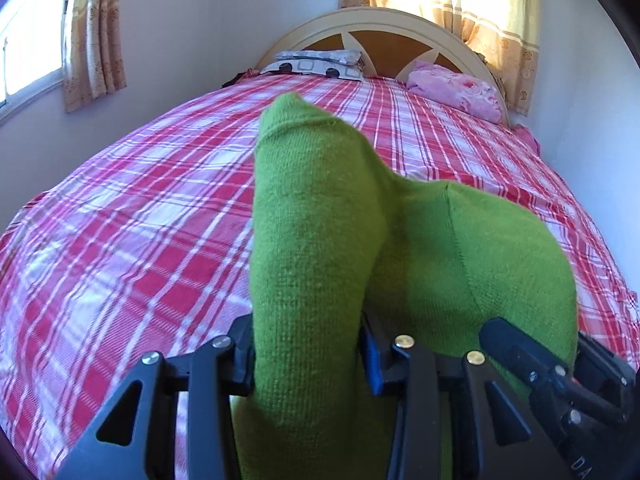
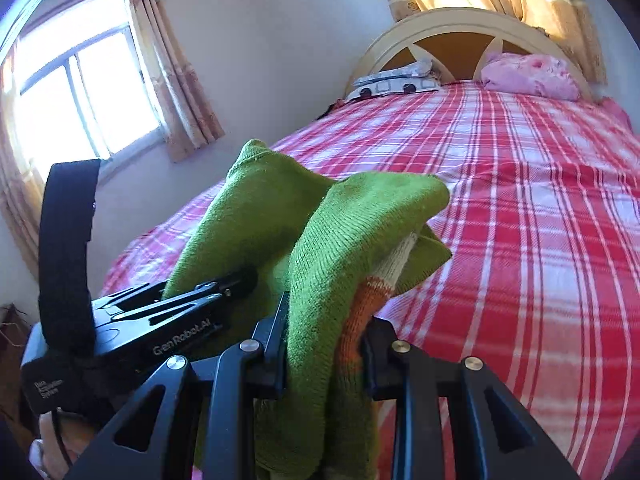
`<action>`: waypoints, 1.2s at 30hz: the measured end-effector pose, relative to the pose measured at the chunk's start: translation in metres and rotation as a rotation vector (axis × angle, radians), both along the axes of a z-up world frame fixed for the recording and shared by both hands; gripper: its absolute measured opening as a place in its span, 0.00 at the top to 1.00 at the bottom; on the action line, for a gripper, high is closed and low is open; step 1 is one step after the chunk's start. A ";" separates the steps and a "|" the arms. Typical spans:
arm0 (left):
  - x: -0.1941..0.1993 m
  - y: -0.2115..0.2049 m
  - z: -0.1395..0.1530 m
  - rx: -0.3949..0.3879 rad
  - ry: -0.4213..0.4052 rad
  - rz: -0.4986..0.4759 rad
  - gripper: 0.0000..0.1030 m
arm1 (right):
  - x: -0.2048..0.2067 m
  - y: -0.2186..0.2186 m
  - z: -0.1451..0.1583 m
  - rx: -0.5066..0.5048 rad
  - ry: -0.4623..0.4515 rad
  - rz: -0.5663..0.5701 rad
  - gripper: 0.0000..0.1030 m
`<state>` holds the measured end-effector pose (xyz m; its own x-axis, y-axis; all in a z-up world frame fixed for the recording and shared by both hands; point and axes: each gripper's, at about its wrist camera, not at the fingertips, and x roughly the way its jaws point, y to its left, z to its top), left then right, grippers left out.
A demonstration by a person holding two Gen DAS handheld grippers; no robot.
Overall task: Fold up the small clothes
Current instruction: 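Carry the held green sweater bundle across the bed with both grippers, then lower the green sweater bundle onto the plaid cover with both grippers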
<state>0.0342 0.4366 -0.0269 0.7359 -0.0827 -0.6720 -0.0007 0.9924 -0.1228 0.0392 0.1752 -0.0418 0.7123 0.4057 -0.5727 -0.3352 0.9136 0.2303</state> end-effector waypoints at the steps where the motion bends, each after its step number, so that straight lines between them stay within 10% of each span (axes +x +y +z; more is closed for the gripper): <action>1: 0.006 -0.001 -0.006 0.001 0.009 0.004 0.60 | 0.005 0.000 -0.003 -0.016 -0.002 -0.003 0.72; 12: 0.027 -0.002 -0.039 0.034 0.052 0.046 0.37 | 0.049 -0.024 -0.057 0.012 0.167 -0.024 0.71; 22: 0.032 0.021 -0.048 -0.151 0.117 0.055 0.27 | 0.053 -0.021 -0.058 -0.011 0.182 -0.050 0.62; 31: 0.031 0.019 -0.048 -0.125 0.101 0.064 0.24 | -0.013 -0.031 -0.012 -0.111 -0.044 -0.147 0.62; 36: 0.028 0.019 -0.047 -0.111 0.100 0.079 0.20 | -0.027 -0.029 -0.006 -0.088 -0.011 -0.086 0.79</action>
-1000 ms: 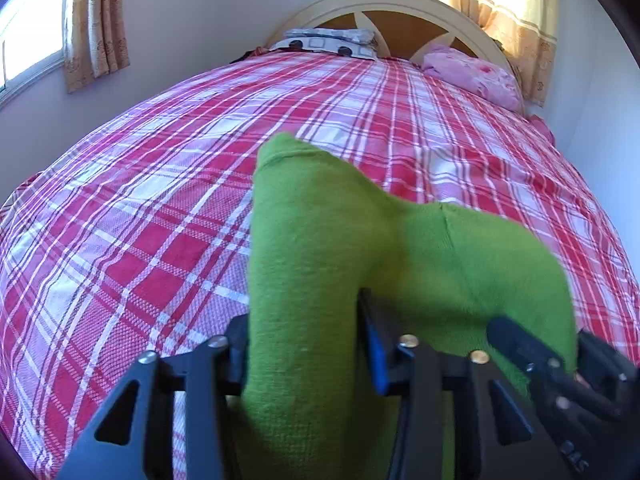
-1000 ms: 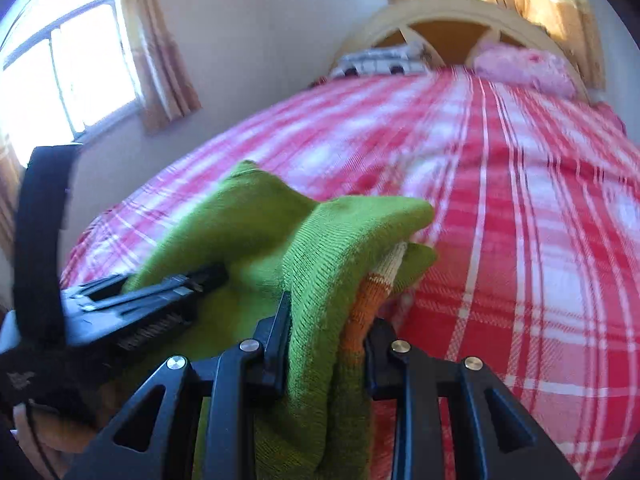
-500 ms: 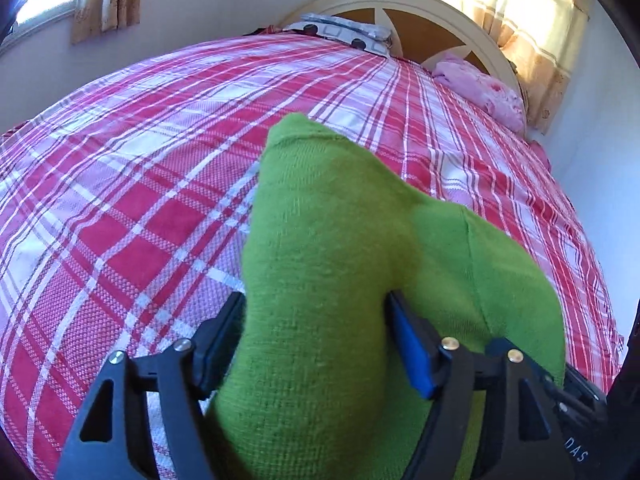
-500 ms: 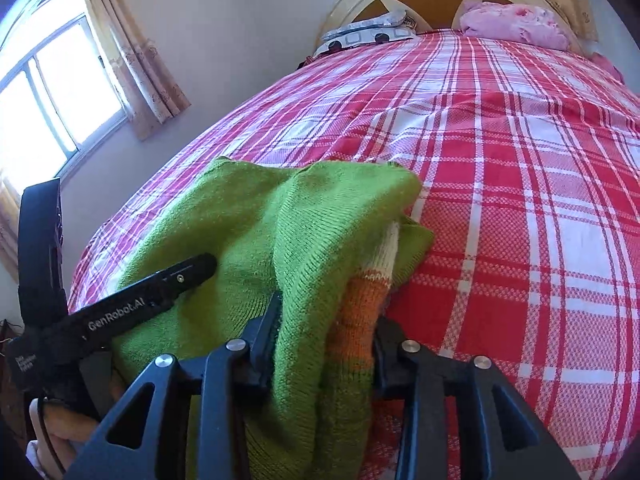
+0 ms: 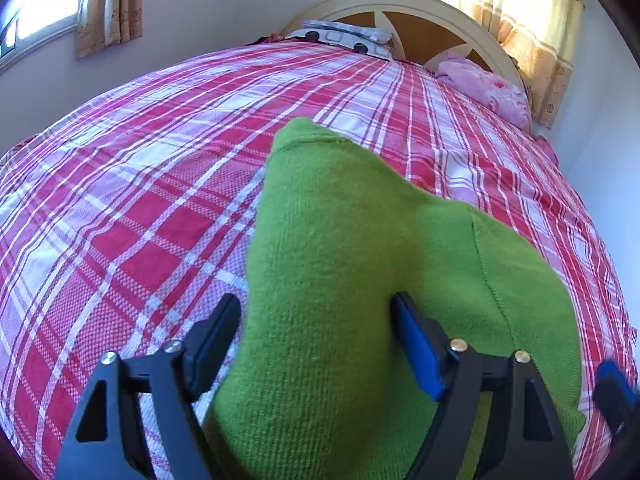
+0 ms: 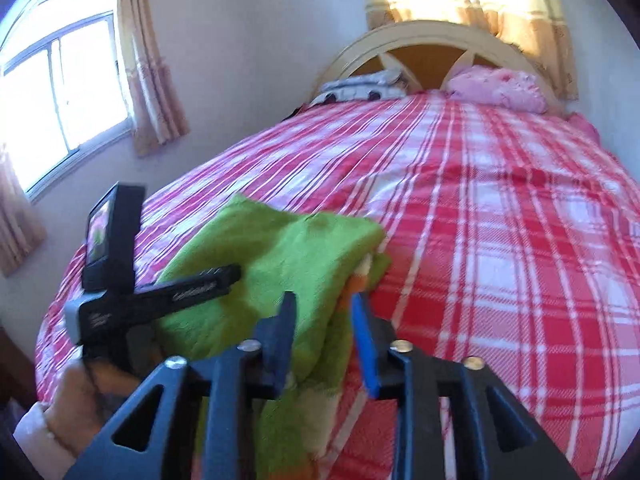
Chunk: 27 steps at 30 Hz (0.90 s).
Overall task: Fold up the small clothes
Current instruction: 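Lower the green sweater bundle onto the plaid cover with both grippers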
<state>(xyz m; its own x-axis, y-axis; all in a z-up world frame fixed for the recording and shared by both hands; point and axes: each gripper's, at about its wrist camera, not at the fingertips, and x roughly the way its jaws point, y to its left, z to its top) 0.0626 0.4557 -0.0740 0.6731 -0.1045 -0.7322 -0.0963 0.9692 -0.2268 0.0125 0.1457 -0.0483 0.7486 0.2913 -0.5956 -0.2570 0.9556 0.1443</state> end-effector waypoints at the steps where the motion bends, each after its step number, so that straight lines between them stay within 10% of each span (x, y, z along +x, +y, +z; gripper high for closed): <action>1: 0.000 0.002 0.000 -0.008 0.005 0.004 0.19 | -0.001 0.002 -0.003 0.007 0.017 0.014 0.79; 14: -0.007 0.003 0.002 -0.022 0.023 0.016 0.17 | -0.006 0.009 -0.029 -0.040 0.052 0.030 0.81; 27: -0.095 0.011 0.020 0.042 -0.086 -0.004 0.18 | -0.004 0.005 -0.035 -0.015 0.046 0.023 0.80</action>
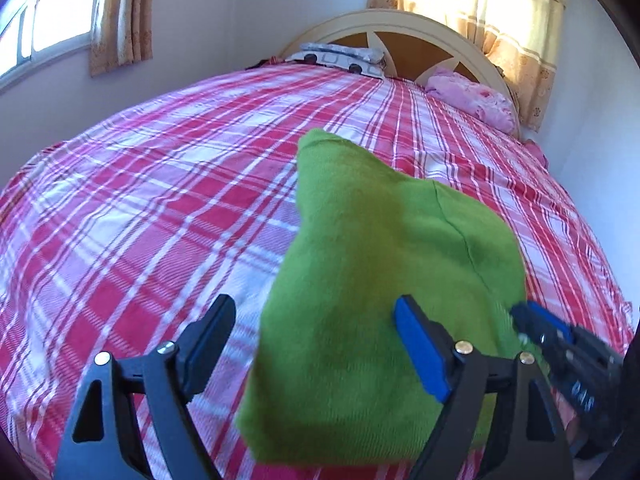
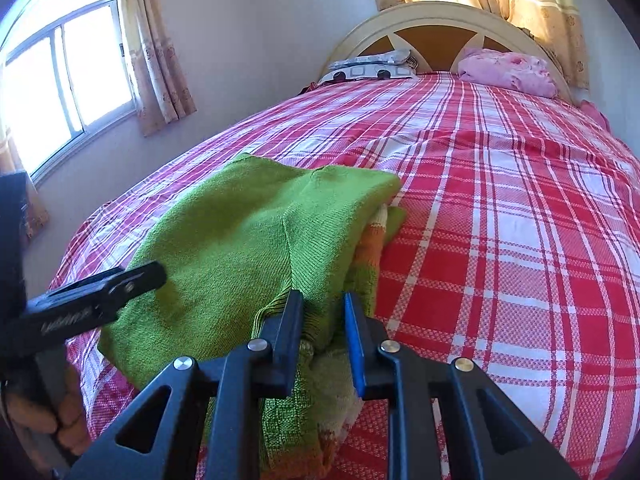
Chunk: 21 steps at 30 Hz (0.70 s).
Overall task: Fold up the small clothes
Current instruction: 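Lower the green sweater bundle onto the plaid cover with both grippers, then open both grippers and pull them back from the folded sweater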
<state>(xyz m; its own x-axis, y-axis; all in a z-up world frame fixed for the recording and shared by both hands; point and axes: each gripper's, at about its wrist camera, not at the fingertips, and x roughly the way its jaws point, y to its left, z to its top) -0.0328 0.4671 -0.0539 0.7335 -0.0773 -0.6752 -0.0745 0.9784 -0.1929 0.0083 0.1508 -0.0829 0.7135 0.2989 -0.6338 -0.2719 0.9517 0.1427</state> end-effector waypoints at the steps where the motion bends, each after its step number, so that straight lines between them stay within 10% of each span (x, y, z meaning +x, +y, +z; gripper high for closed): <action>1: -0.001 0.000 -0.002 -0.001 0.002 0.000 0.18 | 0.000 0.000 0.000 -0.001 0.000 0.000 0.80; 21: -0.009 0.001 -0.029 -0.066 0.037 0.011 0.09 | -0.030 -0.010 0.029 0.003 -0.084 -0.055 0.80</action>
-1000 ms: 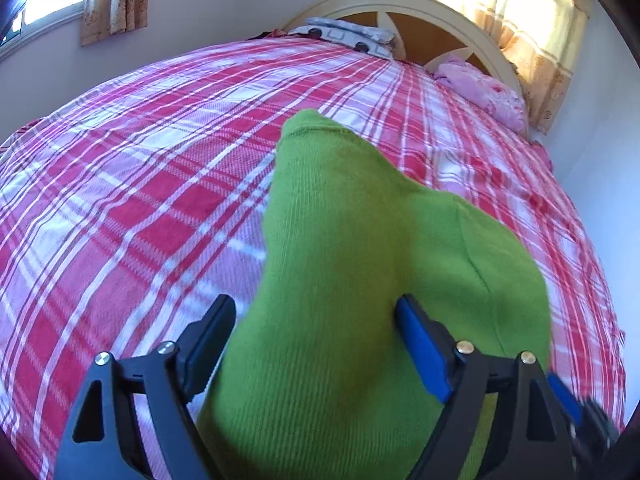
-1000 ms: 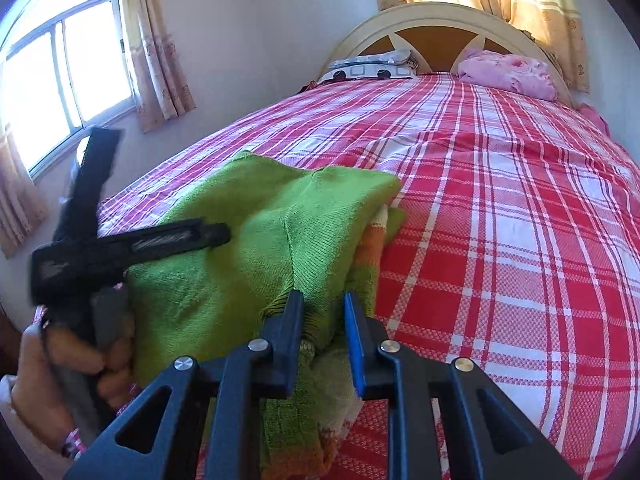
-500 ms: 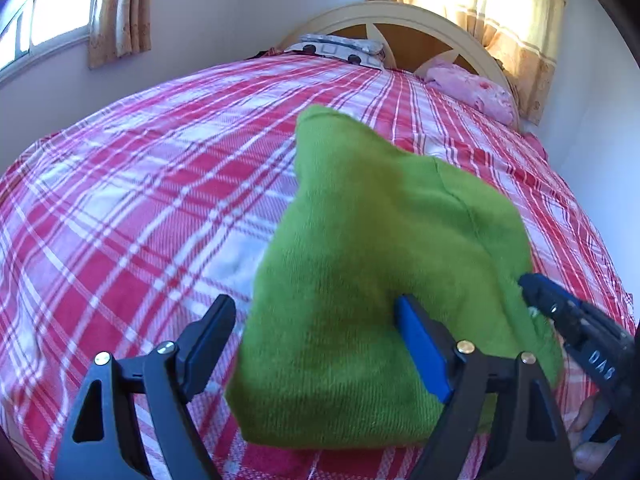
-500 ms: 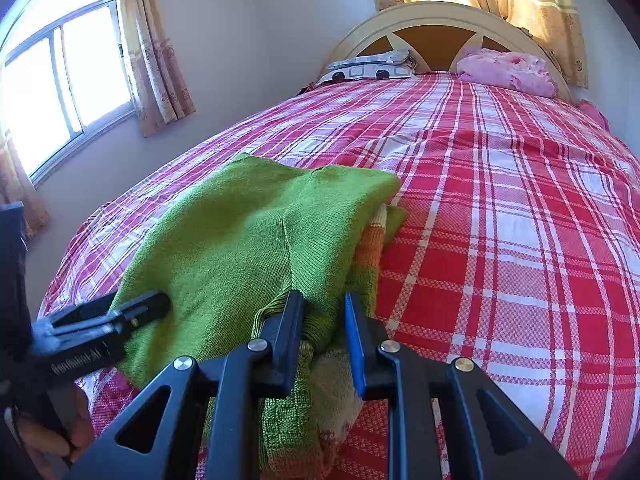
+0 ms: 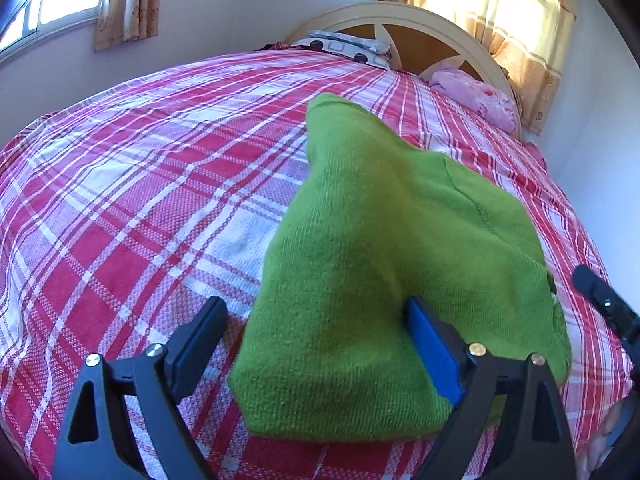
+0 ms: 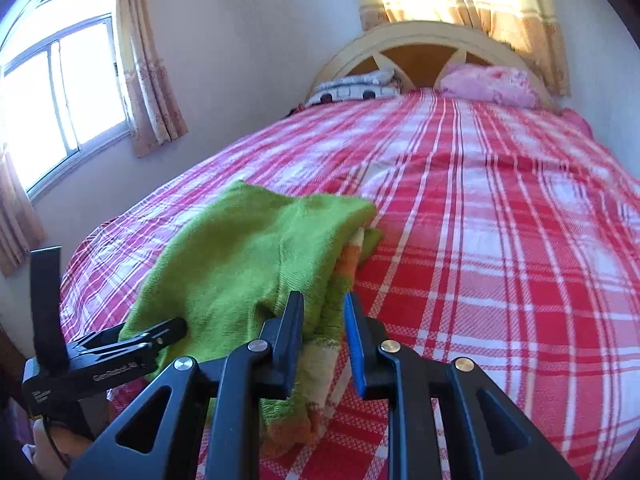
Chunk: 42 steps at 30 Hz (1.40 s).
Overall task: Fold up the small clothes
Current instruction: 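Open both grippers and pull them back from the folded sweater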
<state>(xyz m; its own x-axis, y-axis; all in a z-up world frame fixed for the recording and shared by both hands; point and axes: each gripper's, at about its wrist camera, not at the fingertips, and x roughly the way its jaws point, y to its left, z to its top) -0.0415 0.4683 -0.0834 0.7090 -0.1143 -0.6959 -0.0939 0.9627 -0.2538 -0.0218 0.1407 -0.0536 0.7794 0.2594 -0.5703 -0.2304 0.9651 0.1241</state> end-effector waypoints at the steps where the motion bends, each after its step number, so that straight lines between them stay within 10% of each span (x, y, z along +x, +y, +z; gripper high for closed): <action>1: 0.000 0.001 0.000 0.001 0.000 0.000 0.09 | -0.004 0.003 0.004 -0.011 -0.016 0.008 0.80; 18: -0.003 -0.002 0.000 0.018 0.020 0.006 0.09 | -0.010 0.003 -0.035 0.022 0.144 0.051 0.80; 33: -0.062 -0.021 0.036 0.082 -0.087 -0.028 0.11 | -0.071 -0.009 0.001 -0.028 0.018 -0.010 0.77; 42: -0.107 -0.034 0.038 0.108 -0.109 -0.030 0.11 | -0.112 -0.017 0.003 -0.037 0.001 -0.039 0.50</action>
<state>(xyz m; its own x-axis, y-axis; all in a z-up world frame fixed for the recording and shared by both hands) -0.1481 0.4347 -0.0450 0.7782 -0.0649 -0.6246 -0.0425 0.9869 -0.1555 -0.1341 0.1241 -0.0508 0.7880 0.2079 -0.5795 -0.1929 0.9772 0.0883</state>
